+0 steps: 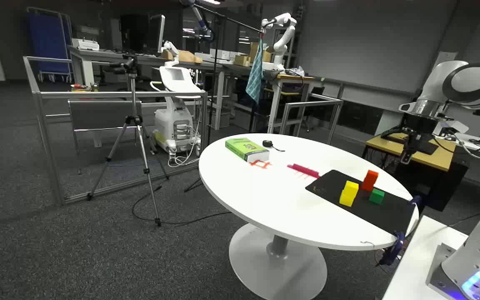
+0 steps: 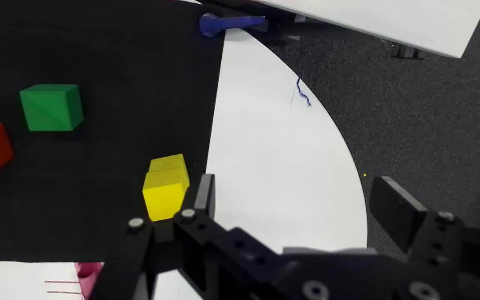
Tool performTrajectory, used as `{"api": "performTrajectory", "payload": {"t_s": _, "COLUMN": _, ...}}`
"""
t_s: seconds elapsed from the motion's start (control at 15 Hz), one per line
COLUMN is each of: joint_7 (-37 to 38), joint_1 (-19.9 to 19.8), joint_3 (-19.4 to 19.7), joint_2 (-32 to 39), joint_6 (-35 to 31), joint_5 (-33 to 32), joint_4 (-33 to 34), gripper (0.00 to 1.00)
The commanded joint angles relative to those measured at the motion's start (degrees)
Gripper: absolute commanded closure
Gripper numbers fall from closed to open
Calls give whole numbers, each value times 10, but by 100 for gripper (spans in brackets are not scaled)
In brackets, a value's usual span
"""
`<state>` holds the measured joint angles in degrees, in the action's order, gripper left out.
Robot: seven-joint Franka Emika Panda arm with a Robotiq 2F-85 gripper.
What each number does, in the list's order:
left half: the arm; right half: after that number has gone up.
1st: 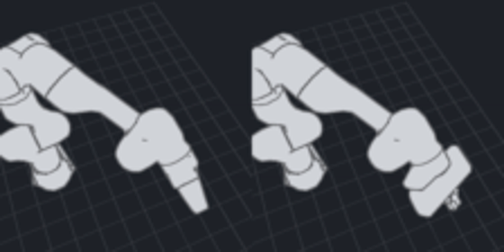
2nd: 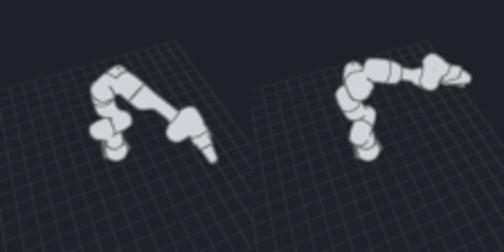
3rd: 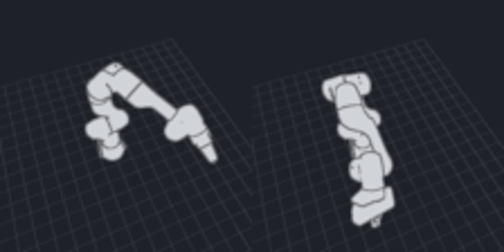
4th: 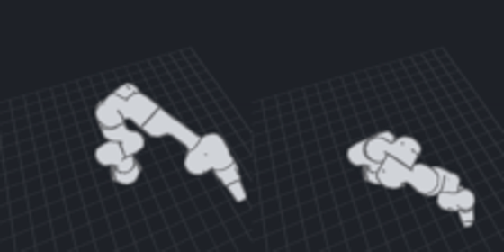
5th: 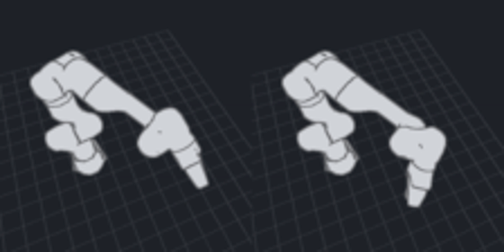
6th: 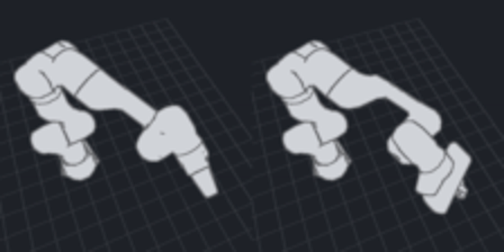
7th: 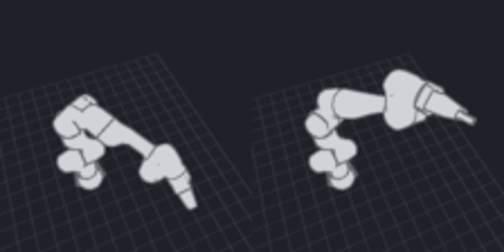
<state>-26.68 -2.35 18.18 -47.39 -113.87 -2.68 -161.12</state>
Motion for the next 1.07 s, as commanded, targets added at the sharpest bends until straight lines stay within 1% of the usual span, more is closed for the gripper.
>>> {"api": "performTrajectory", "payload": {"t_s": 0.0, "joint_7": -3, "joint_1": -5, "joint_3": -5, "joint_2": 2, "joint_6": 1, "joint_5": 4, "joint_4": 1, "gripper": 0}}
{"api": "performTrajectory", "payload": {"t_s": 0.53, "joint_7": -3, "joint_1": -5, "joint_3": -5, "joint_2": 2, "joint_6": 1, "joint_5": 4, "joint_4": 1, "gripper": 0}}
{"api": "performTrajectory", "payload": {"t_s": 0.6, "joint_7": -9, "joint_1": 0, "joint_3": -3, "joint_2": 3, "joint_6": -3, "joint_5": 9, "joint_4": 1, "gripper": 0}}
{"api": "performTrajectory", "payload": {"t_s": 0.73, "joint_7": -14, "joint_1": 2, "joint_3": 6, "joint_2": 22, "joint_6": -12, "joint_5": 14, "joint_4": 12, "gripper": 0}}
{"api": "performTrajectory", "payload": {"t_s": 0.87, "joint_7": -23, "joint_1": -4, "joint_3": 22, "joint_2": 57, "joint_6": -23, "joint_5": 8, "joint_4": 36, "gripper": 0}}
{"api": "performTrajectory", "payload": {"t_s": 1.0, "joint_7": -50, "joint_1": -7, "joint_3": 53, "joint_2": 102, "joint_6": -49, "joint_5": 6, "joint_4": 68, "gripper": 0}}
